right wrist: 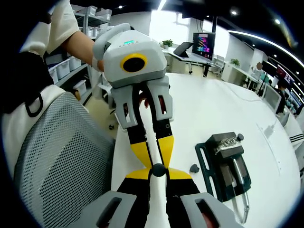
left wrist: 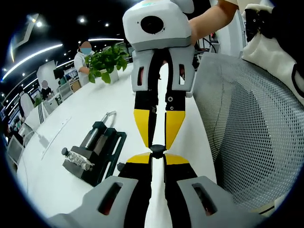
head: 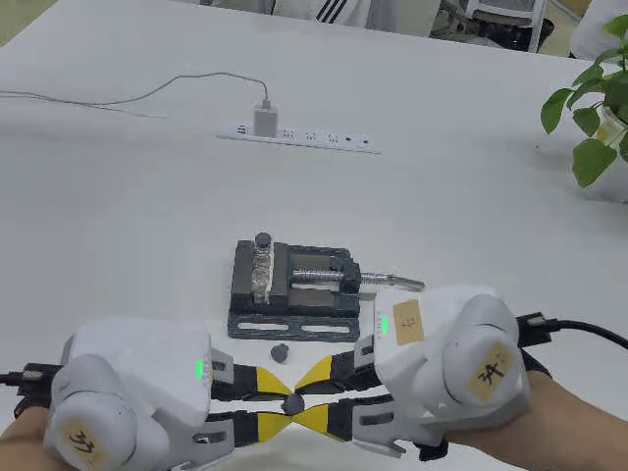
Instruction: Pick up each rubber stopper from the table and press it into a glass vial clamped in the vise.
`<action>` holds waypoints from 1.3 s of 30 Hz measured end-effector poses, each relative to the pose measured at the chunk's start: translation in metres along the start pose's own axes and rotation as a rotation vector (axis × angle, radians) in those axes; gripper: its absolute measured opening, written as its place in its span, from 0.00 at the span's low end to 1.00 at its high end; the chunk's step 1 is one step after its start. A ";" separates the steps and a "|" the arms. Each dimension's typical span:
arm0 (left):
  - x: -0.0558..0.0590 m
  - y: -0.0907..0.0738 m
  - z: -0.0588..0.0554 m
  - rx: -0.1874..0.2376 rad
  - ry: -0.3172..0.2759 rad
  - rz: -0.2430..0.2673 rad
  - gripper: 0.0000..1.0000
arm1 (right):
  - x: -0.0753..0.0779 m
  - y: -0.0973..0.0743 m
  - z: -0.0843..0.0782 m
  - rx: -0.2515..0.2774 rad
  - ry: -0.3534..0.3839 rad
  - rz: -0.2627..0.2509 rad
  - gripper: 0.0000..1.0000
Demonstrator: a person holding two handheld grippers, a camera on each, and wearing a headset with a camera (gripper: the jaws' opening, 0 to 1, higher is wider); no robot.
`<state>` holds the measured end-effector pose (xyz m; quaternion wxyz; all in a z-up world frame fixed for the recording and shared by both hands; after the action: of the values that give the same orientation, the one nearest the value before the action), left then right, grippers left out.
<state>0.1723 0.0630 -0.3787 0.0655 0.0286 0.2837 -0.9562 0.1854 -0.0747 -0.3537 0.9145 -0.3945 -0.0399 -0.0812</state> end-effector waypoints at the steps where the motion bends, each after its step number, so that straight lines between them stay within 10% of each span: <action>1: 0.000 0.000 0.000 -0.001 -0.001 -0.001 0.05 | 0.000 0.000 0.000 -0.002 0.002 0.002 0.07; 14: -0.007 0.001 0.001 0.065 -0.058 0.061 0.09 | 0.018 -0.005 0.004 -0.022 0.045 0.023 0.06; 30: -0.020 -0.025 -0.027 0.107 -0.295 0.331 0.70 | 0.034 0.002 0.010 -0.048 -0.005 0.042 0.06; 39: -0.012 -0.033 -0.039 0.153 -0.389 0.392 0.99 | 0.048 0.003 0.009 -0.081 -0.024 0.052 0.06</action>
<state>0.1801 0.1130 -0.3926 0.3001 -0.0961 0.1819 -0.9315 0.2331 -0.0716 -0.3436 0.8990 -0.4331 -0.0374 -0.0539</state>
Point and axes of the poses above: the centre of the closed fingertips' face, and the gripper's own axes: y roughly forward along the fingers, x roughly to its right, z roughly out of its top, the point moved 10 cm from there along -y, roughly backward along the fingers, and after that the axes turned 7 degrees about -z, right-handed, at the moved point
